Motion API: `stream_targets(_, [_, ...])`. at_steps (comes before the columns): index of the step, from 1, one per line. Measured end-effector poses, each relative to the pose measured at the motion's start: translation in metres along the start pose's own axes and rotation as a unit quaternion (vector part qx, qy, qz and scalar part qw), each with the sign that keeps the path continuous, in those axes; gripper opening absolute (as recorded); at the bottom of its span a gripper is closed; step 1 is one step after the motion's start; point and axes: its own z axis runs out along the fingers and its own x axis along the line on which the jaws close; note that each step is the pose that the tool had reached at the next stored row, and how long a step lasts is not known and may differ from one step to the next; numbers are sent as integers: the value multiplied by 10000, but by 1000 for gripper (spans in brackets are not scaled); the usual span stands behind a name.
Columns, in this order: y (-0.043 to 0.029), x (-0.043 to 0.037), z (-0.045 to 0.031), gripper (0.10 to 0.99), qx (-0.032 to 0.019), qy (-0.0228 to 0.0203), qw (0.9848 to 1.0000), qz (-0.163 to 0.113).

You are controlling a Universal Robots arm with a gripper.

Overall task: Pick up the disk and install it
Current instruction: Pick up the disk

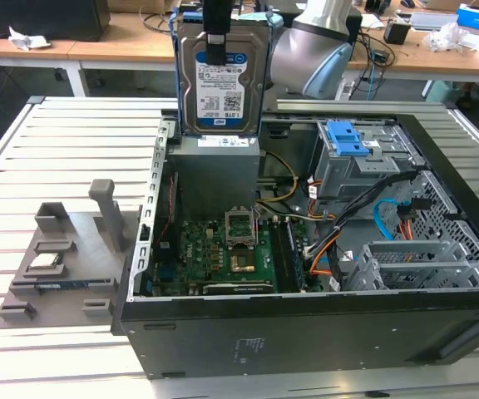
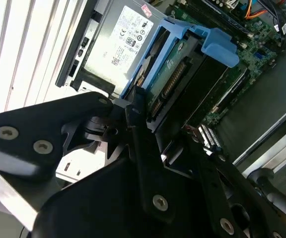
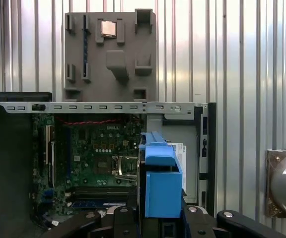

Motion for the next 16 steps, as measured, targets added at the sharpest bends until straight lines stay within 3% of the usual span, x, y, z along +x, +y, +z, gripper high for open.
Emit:
stream_targets(2, [-111,-1,0,361,0,0,10000,-1])
stream_targets(6, [-237,-1,-1,361,0,1,10000,-1])
stream_targets(16, [-466,-2,0,361,-2,3,10000,-1])
